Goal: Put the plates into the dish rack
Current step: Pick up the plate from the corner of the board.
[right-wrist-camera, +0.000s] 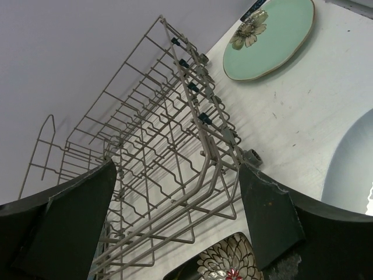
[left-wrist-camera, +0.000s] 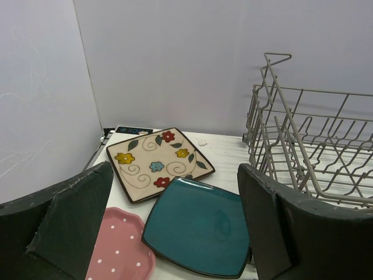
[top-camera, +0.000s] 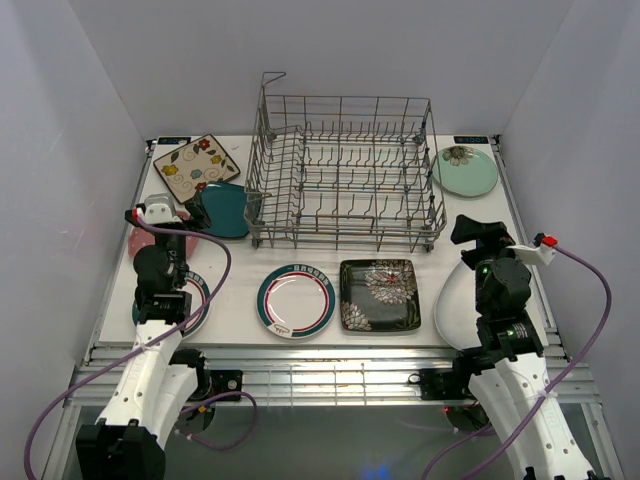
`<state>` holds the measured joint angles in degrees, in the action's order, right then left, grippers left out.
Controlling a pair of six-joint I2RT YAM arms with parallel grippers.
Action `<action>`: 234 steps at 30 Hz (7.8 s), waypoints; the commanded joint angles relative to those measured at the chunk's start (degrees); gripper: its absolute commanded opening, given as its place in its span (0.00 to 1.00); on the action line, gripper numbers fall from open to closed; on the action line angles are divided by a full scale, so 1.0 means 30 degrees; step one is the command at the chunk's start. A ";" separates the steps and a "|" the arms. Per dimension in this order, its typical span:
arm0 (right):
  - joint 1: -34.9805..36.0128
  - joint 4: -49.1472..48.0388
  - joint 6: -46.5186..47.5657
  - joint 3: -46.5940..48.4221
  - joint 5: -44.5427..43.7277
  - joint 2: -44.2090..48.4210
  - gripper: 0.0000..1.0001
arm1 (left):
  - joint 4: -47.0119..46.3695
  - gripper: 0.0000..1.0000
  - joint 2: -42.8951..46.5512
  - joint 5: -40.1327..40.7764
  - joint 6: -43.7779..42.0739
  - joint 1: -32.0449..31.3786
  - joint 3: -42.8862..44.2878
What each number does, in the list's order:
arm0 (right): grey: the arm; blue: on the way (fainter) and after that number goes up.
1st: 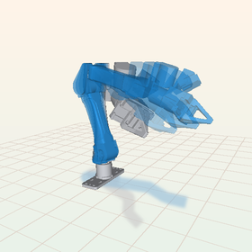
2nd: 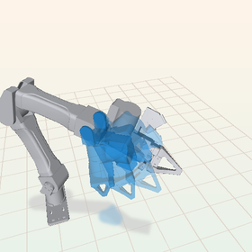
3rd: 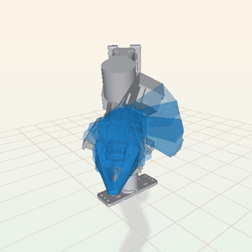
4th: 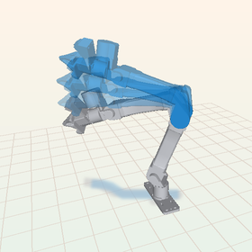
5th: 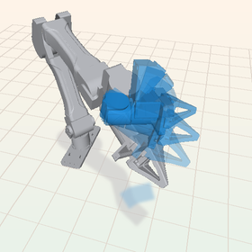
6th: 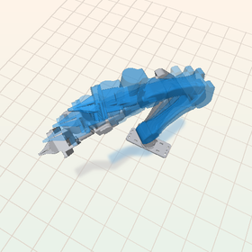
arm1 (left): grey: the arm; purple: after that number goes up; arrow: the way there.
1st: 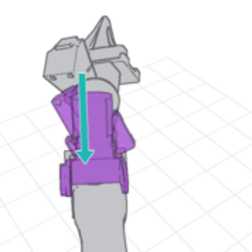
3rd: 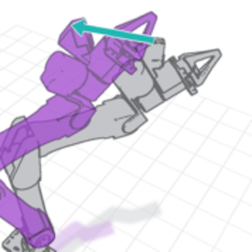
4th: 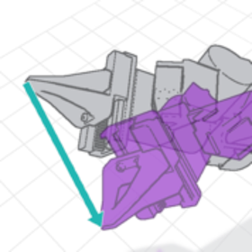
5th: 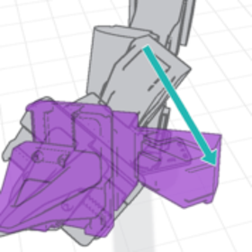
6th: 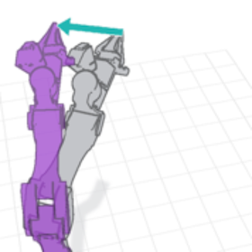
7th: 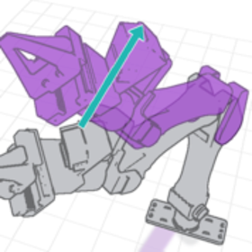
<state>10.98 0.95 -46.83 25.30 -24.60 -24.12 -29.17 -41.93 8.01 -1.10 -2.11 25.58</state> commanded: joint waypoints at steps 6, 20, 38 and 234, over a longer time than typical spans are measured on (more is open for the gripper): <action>0.0001 0.0415 -0.1002 0.0909 -0.0999 -0.2327 0.90 | -0.0297 0.98 0.0559 -0.0062 -0.0071 0.0000 -0.0119; -0.2281 0.0386 -0.4750 0.3841 0.0547 -0.7251 0.94 | -0.0326 0.98 0.0823 -0.0444 -0.0101 0.0000 -0.0207; -0.8993 -0.3626 -0.6598 0.5745 0.8024 -1.4717 0.97 | -0.0326 0.98 0.1145 -0.0532 -0.0042 0.0000 -0.0295; -0.0645 -0.9749 1.4025 2.2651 -0.3166 -2.3981 0.08 | -0.0121 0.98 0.1673 -0.1879 -0.0013 0.0000 -0.0471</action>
<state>7.88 -15.16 -6.52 87.99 -32.67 -100.55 -29.17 -37.76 2.96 -1.50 -2.11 24.67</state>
